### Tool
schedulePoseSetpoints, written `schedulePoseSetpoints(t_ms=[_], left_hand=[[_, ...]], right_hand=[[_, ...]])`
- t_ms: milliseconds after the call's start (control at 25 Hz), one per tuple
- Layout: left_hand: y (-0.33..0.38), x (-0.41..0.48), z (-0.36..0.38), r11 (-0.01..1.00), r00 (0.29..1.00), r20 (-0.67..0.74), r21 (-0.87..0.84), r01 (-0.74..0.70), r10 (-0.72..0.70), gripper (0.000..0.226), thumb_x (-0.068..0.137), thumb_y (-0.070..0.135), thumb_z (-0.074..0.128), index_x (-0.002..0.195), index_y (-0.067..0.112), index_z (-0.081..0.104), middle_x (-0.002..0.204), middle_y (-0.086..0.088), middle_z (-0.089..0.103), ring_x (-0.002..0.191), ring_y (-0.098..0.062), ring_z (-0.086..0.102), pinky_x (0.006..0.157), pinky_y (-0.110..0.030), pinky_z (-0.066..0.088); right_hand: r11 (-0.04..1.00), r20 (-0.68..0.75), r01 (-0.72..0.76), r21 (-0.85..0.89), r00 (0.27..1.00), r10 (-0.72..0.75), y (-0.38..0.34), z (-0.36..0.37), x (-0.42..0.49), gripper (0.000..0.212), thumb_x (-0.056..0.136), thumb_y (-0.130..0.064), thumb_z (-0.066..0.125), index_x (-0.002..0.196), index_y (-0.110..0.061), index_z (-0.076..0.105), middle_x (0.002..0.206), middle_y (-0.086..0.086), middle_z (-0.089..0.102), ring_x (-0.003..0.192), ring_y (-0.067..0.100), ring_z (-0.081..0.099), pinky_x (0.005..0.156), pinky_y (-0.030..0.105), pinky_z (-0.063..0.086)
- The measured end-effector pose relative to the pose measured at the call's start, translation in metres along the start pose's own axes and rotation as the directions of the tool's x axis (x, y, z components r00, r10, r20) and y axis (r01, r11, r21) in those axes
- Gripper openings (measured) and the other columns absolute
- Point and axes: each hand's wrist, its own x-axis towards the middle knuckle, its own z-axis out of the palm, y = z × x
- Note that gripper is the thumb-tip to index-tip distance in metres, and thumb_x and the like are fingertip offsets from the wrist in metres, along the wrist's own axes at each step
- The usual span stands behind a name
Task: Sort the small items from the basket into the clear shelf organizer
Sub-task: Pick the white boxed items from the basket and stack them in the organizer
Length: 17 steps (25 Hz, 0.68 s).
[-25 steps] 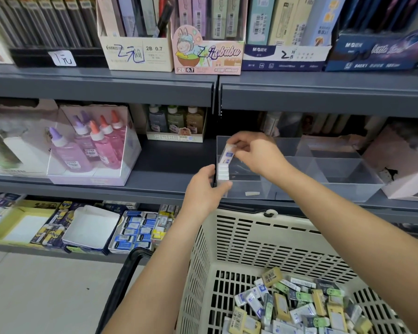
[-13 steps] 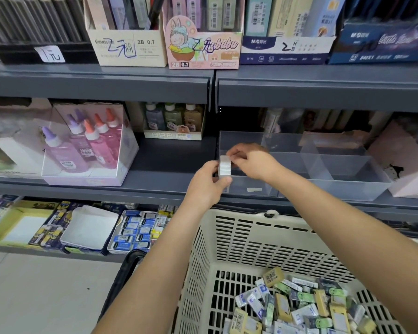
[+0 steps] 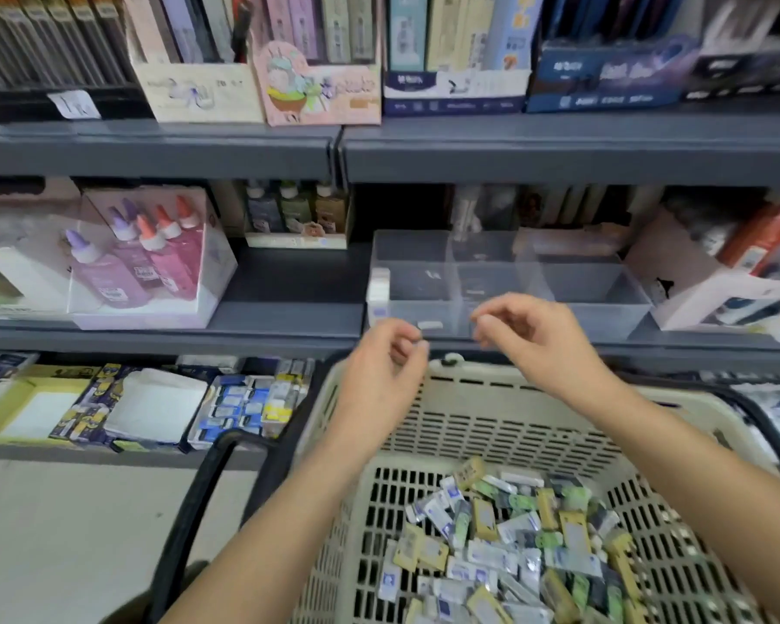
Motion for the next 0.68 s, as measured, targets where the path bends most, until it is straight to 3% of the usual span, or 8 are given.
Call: schedulePoseSetpoints(t_ms=[120,240,320,400,560,680], left_hand=[[-0.005,-0.022,0.041,0.981,0.911,0.400,0.195,0.024,-0.102,0.002,0.085,0.026,0.060,0.086,0.026,0.059,0.076,0.015,0.058,0.069,0.002,0.054,0.069,-0.020,0.045],[-0.027,-0.036,0.076,0.924,0.803,0.506,0.357,0.138,-0.316,0.009,0.087,0.023,0.060,0.094,0.017,0.061,0.092,0.003,0.065,0.090,-0.016,0.062,0.082,-0.028,0.049],[-0.045,-0.045,0.090,0.883,0.735,0.536,0.433,0.183,-0.416,0.021,0.088,0.025,0.060,0.104,0.012,0.059,0.103,-0.004,0.064,0.097,-0.020,0.060,0.085,-0.030,0.047],[-0.062,-0.051,0.099,0.838,0.685,0.559,0.526,0.142,-0.467,0.031,0.090,0.030,0.057,0.113,0.010,0.056,0.110,-0.007,0.061,0.102,-0.023,0.058,0.087,-0.033,0.047],[-0.092,-0.053,0.113,0.796,0.646,0.553,0.587,0.147,-0.527,0.034,0.089,0.023,0.059,0.121,0.010,0.053,0.120,-0.011,0.060,0.107,-0.026,0.057,0.089,-0.037,0.048],[-0.110,-0.057,0.123,0.814,0.627,0.559,0.535,0.228,-0.543,0.030,0.087,0.018,0.061,0.116,0.011,0.054,0.119,-0.011,0.058,0.104,-0.026,0.057,0.085,-0.035,0.049]], right_hand=[[0.985,0.194,-0.078,-0.157,0.975,0.108,0.042,-0.006,-0.056,0.013,0.089,-0.028,0.056,0.080,-0.027,0.065,0.068,-0.010,0.066,0.065,0.004,0.062,0.065,0.021,0.049],[0.875,0.408,-0.153,-0.458,0.839,0.361,0.105,0.011,-0.090,0.012,0.090,-0.031,0.056,0.092,-0.024,0.064,0.084,-0.010,0.065,0.080,0.009,0.062,0.070,0.021,0.045],[0.759,0.390,-0.179,-0.626,0.771,0.504,0.140,0.020,-0.101,0.021,0.090,-0.034,0.054,0.105,-0.022,0.062,0.100,-0.005,0.066,0.092,0.014,0.062,0.077,0.027,0.050],[0.678,0.318,-0.218,-0.702,0.756,0.572,0.163,0.024,-0.104,0.026,0.089,-0.037,0.054,0.110,-0.022,0.059,0.108,-0.002,0.064,0.096,0.017,0.060,0.080,0.035,0.053],[0.659,0.248,-0.223,-0.719,0.803,0.542,0.190,0.040,-0.112,0.034,0.088,-0.042,0.052,0.115,-0.021,0.055,0.112,0.002,0.063,0.099,0.022,0.060,0.076,0.033,0.048],[0.651,0.203,-0.195,-0.734,0.851,0.484,0.199,0.058,-0.125,0.045,0.087,-0.048,0.049,0.123,-0.021,0.052,0.117,0.003,0.058,0.108,0.025,0.054,0.085,0.035,0.042]])
